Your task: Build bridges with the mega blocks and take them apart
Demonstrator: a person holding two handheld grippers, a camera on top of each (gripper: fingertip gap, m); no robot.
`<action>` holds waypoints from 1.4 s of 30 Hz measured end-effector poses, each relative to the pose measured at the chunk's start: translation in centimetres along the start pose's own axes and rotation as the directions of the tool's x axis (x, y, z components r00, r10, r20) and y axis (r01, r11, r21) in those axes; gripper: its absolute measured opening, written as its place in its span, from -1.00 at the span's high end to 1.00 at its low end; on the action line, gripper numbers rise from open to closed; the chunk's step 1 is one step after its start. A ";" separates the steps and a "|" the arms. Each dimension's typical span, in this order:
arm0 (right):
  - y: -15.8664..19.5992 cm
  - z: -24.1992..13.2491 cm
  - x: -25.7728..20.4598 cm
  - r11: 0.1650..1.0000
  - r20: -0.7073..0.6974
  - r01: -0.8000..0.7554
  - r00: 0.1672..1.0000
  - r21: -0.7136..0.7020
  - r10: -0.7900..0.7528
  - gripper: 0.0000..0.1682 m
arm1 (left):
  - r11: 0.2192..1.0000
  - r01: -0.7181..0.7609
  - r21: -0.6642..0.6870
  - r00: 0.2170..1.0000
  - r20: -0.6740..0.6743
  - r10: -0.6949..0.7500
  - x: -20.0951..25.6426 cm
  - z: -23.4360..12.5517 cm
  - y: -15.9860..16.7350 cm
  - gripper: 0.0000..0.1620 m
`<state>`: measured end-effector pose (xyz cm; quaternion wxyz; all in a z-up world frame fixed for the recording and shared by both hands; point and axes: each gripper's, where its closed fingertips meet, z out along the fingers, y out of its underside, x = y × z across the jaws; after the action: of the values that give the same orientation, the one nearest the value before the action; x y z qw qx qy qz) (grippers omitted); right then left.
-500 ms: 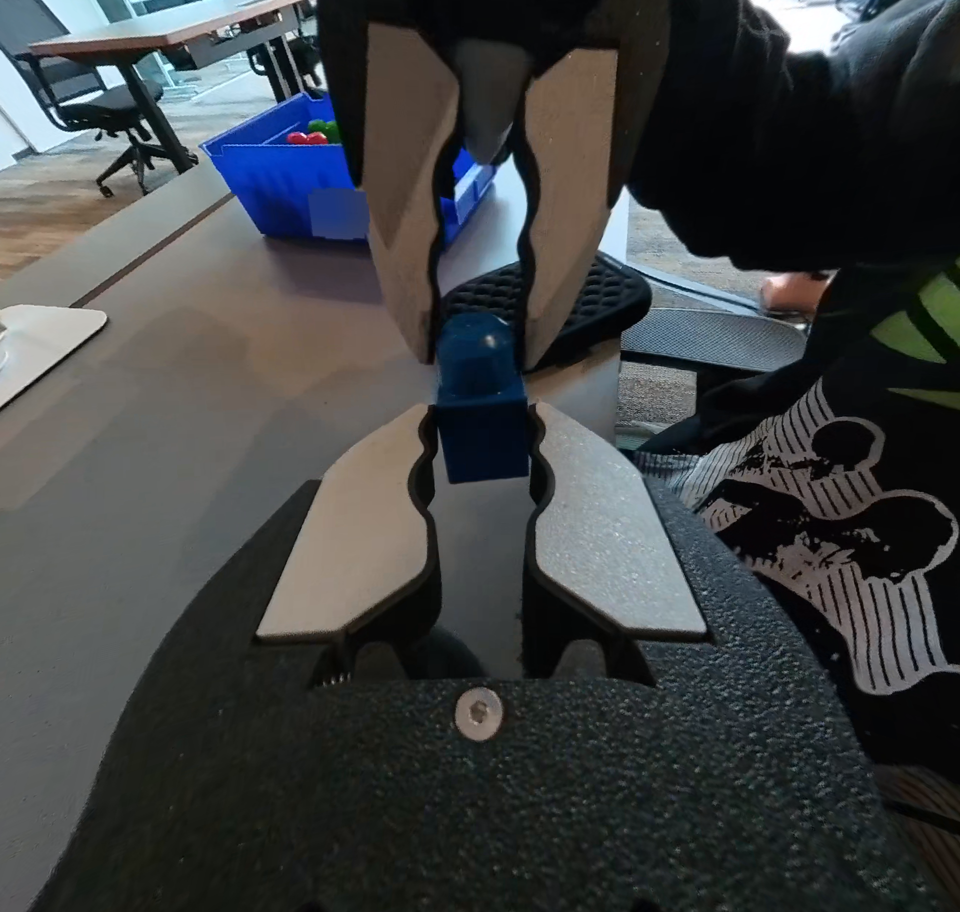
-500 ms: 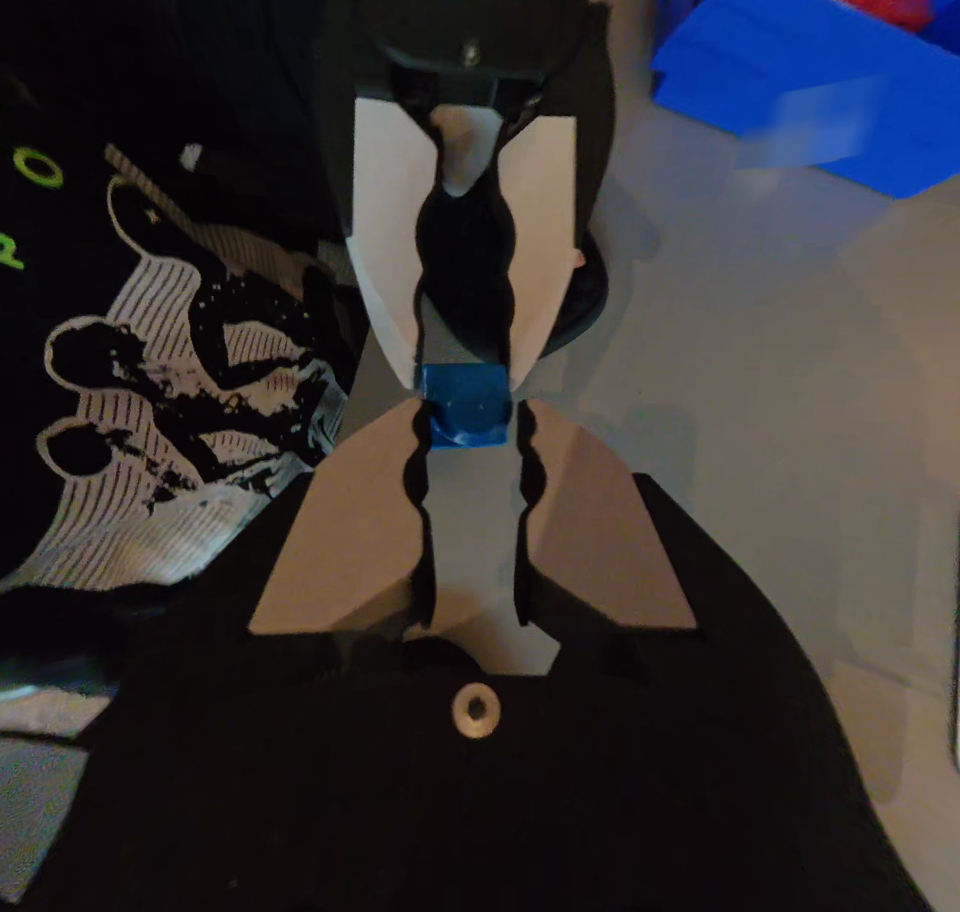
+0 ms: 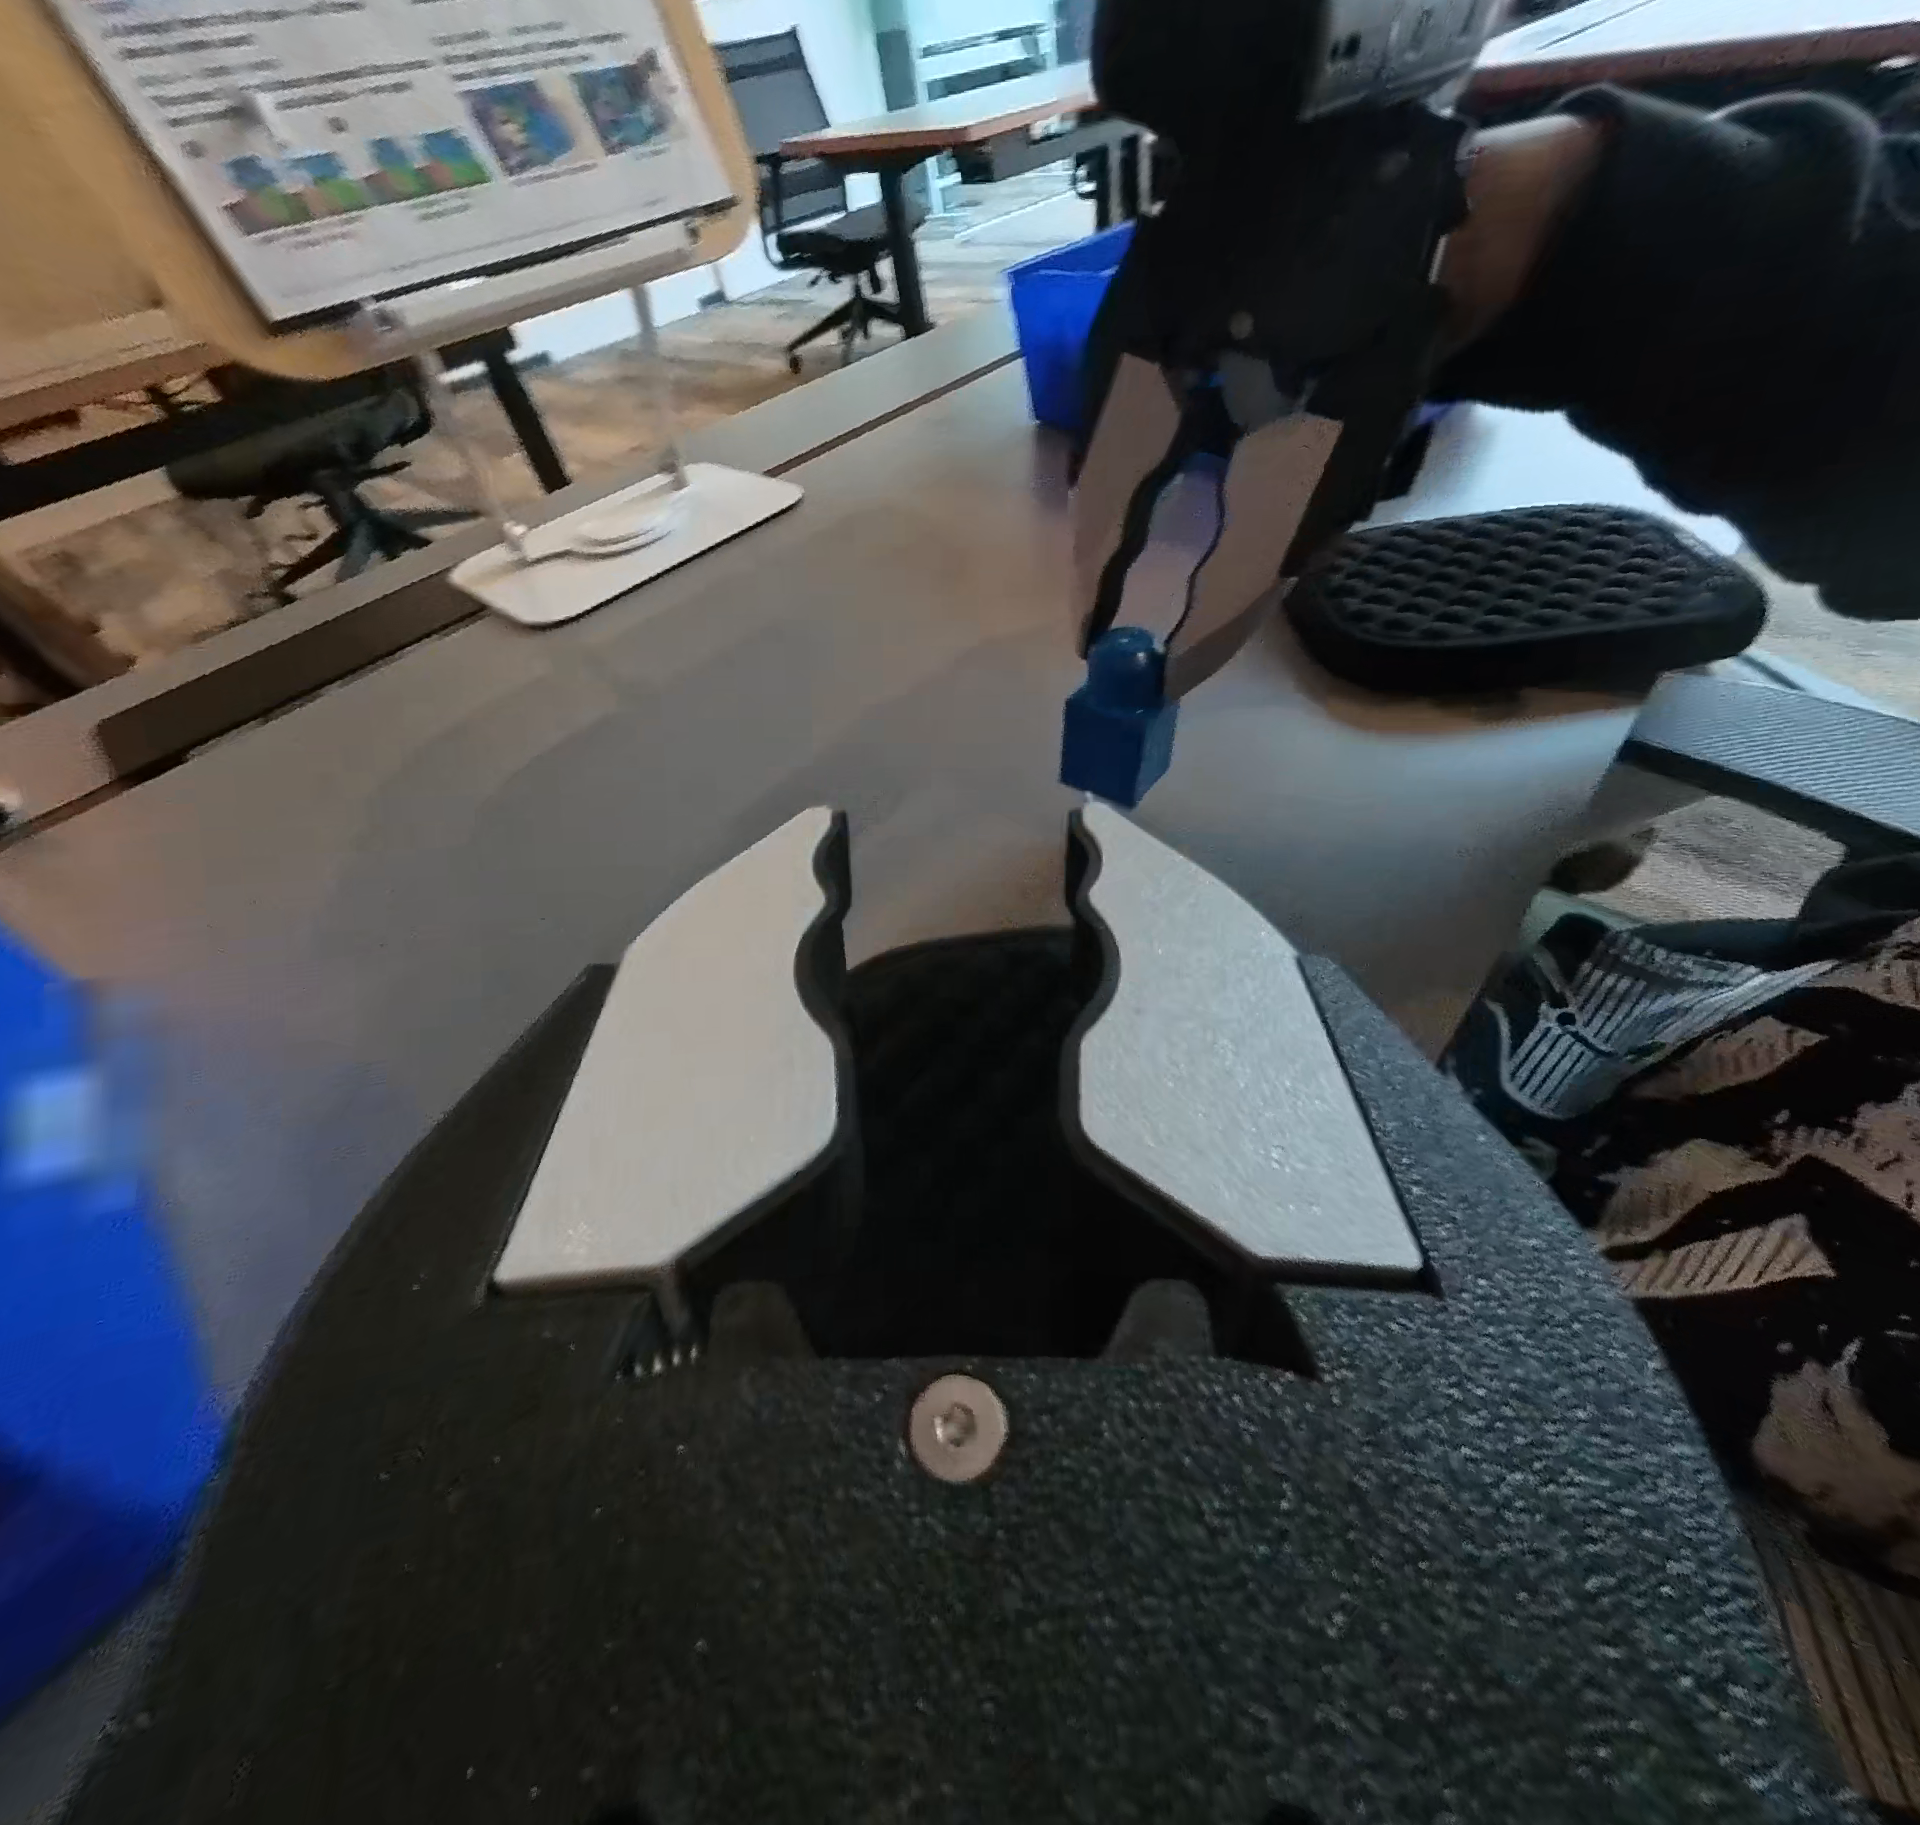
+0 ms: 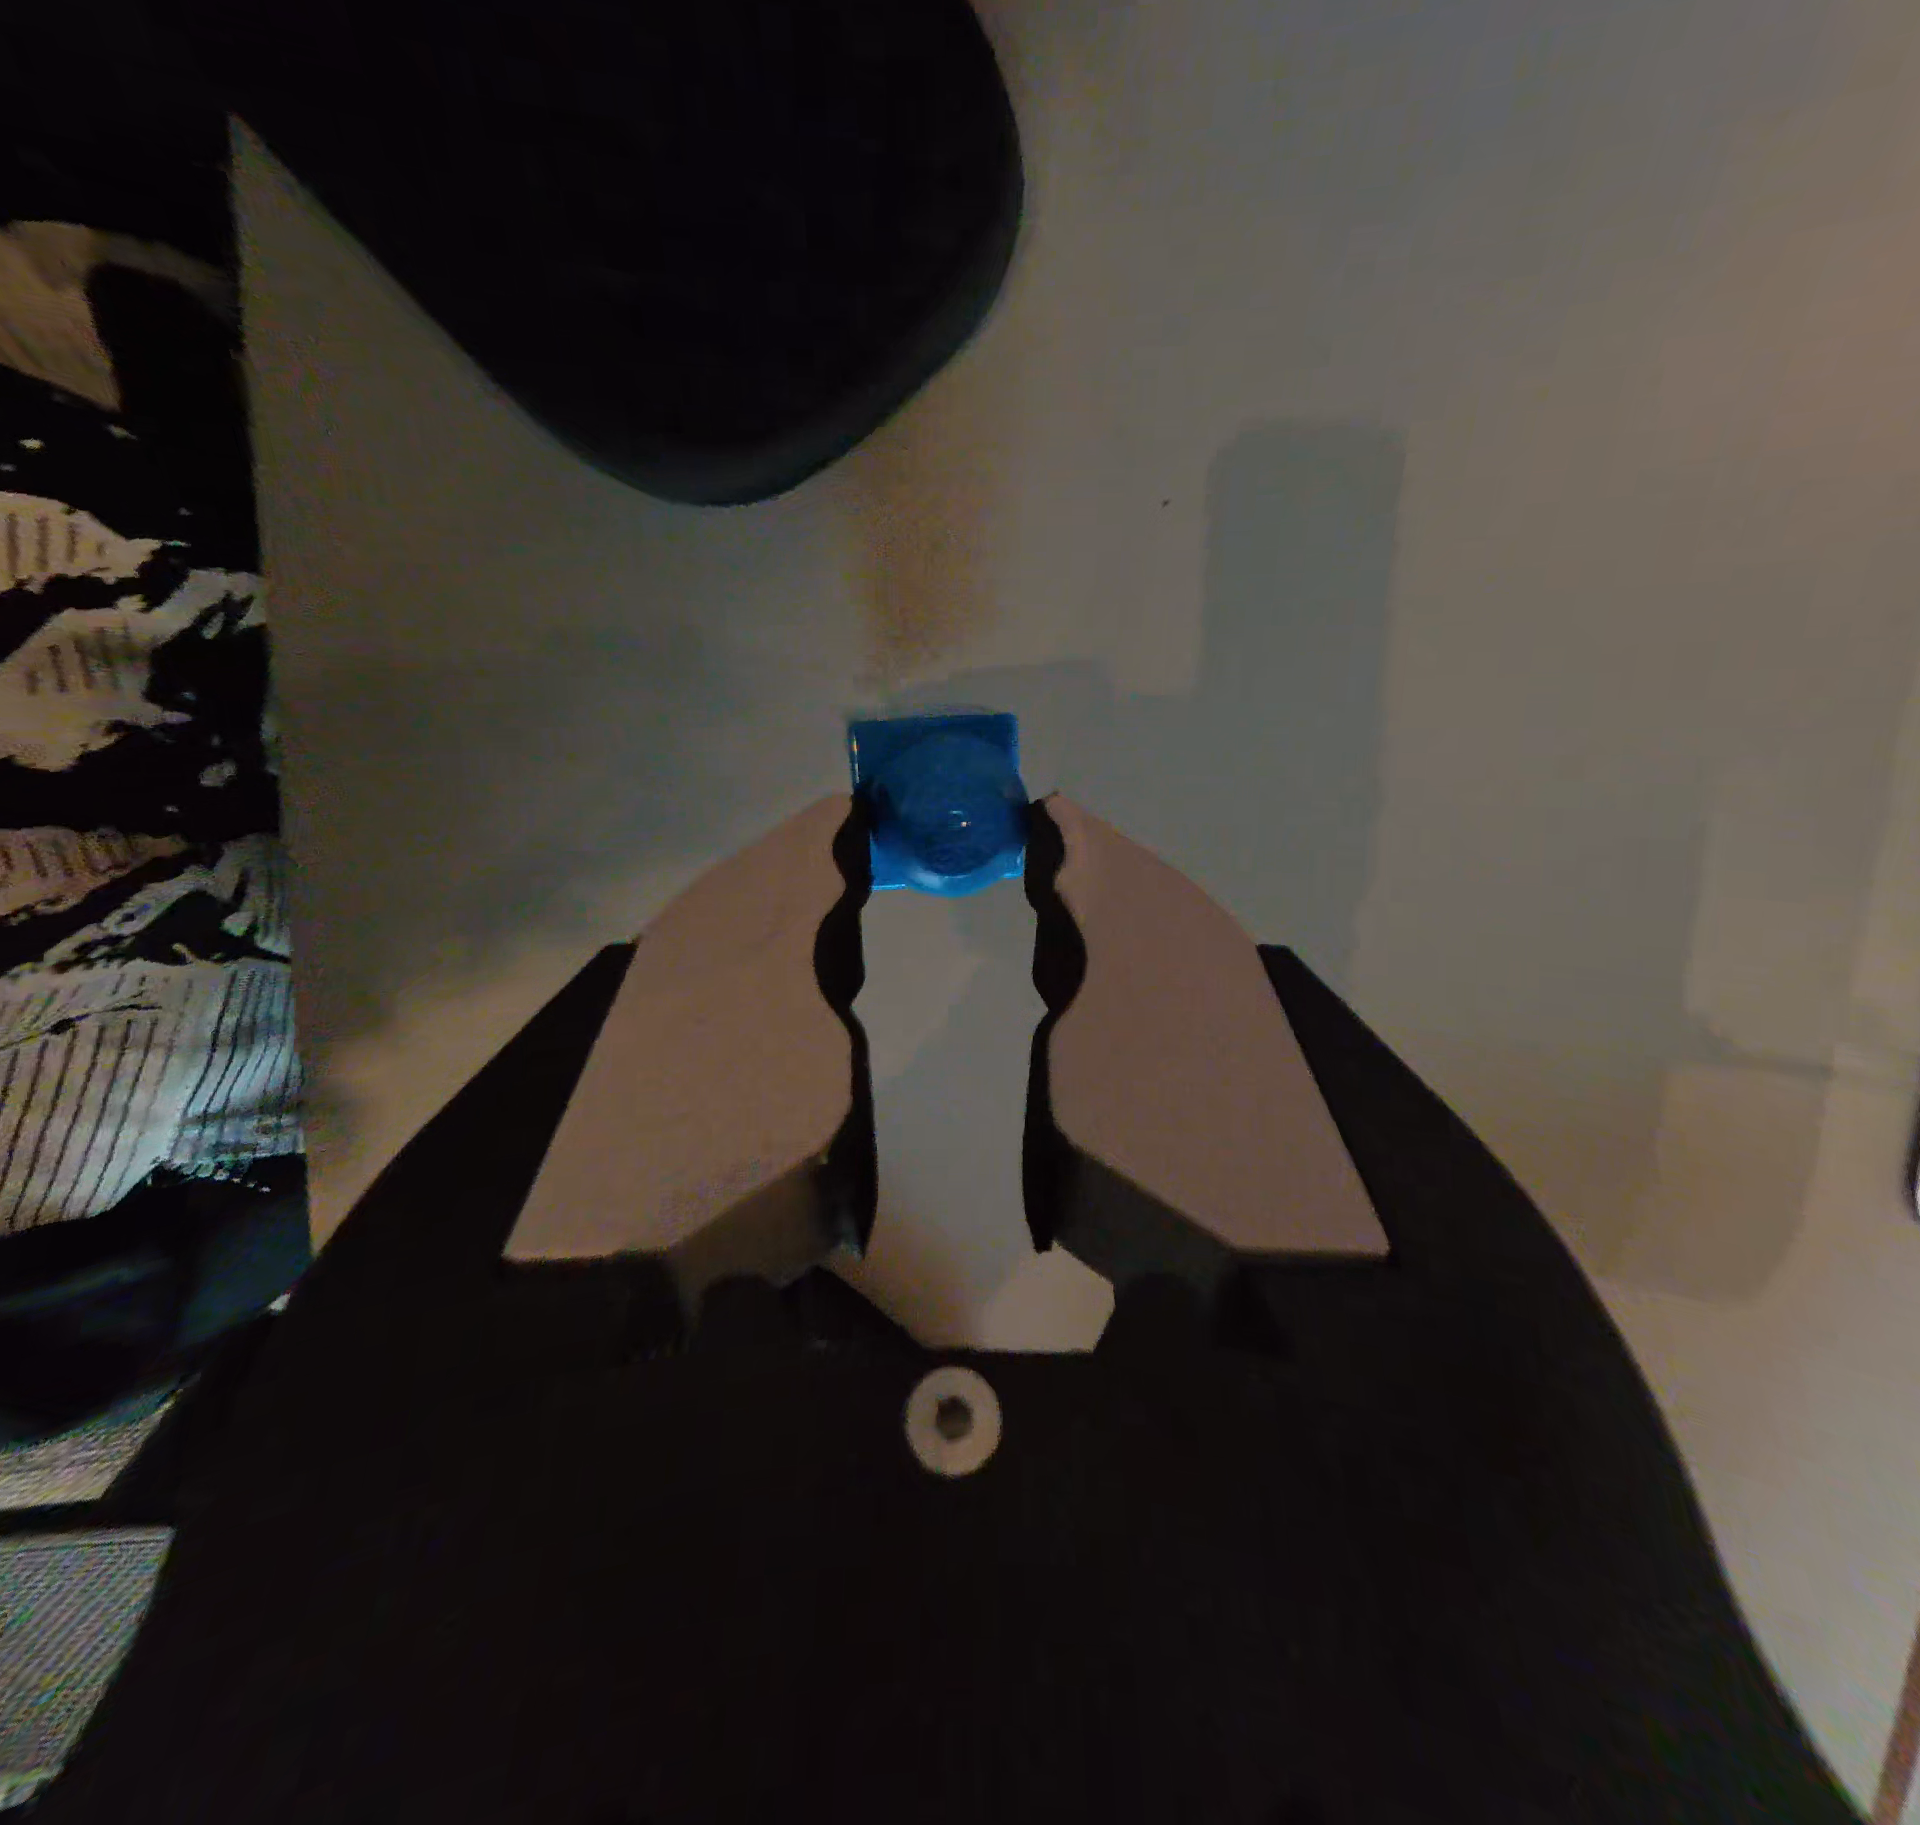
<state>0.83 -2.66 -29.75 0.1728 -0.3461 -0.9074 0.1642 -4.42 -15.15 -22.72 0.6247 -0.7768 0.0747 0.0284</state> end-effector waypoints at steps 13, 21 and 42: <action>-0.4 2.0 -0.1 0.998 0.008 -0.032 0.999 -0.046 0.032 0.67 | 1.000 -0.014 0.001 0.991 0.135 0.014 -2.1 -3.3 0.4 0.51; -0.2 1.6 0.1 0.998 -0.020 -0.064 0.998 -0.023 0.063 0.54 | 1.000 -0.017 -0.022 0.988 0.153 0.020 -2.6 -3.5 0.9 0.51; 8.7 -9.3 -4.5 0.850 -0.245 -0.366 0.846 0.380 0.474 0.42 | 0.734 0.307 -0.606 0.854 0.516 0.068 -25.8 -13.7 9.4 0.59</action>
<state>12.92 2.11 -26.02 0.3350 -0.5285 -0.7271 0.2824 -32.01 -28.40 -25.23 0.3010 -0.9156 -0.1590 0.2139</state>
